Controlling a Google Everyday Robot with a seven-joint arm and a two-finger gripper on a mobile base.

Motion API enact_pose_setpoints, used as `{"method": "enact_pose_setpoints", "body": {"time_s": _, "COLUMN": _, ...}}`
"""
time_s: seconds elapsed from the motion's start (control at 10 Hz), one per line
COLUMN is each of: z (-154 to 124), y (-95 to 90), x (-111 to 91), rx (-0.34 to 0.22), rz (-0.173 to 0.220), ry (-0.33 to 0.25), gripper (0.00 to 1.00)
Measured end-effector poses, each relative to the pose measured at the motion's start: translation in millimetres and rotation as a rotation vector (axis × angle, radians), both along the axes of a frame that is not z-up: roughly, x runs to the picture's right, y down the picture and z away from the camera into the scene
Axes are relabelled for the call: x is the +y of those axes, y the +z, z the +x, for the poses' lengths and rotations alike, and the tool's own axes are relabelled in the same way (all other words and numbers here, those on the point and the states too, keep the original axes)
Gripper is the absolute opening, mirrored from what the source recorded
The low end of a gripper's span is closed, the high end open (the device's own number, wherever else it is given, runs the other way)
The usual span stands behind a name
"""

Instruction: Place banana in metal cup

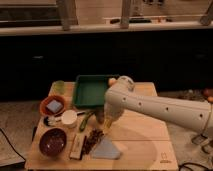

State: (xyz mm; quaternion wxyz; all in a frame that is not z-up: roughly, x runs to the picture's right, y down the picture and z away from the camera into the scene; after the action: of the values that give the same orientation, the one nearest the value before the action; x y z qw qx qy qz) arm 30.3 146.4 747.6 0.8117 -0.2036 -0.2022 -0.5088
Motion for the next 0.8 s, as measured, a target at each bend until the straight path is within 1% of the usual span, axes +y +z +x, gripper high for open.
{"method": "enact_pose_setpoints", "body": {"time_s": 0.4, "z": -16, "y": 0.7, "x": -21, "rx": -0.031, "rz": 0.007, "ry": -0.052, "gripper": 0.04}}
{"method": "enact_pose_setpoints", "body": {"time_s": 0.8, "z": -34, "y": 3.4, "x": -36, "rx": -0.051, "rz": 0.007, "ry": -0.108, "gripper": 0.04}}
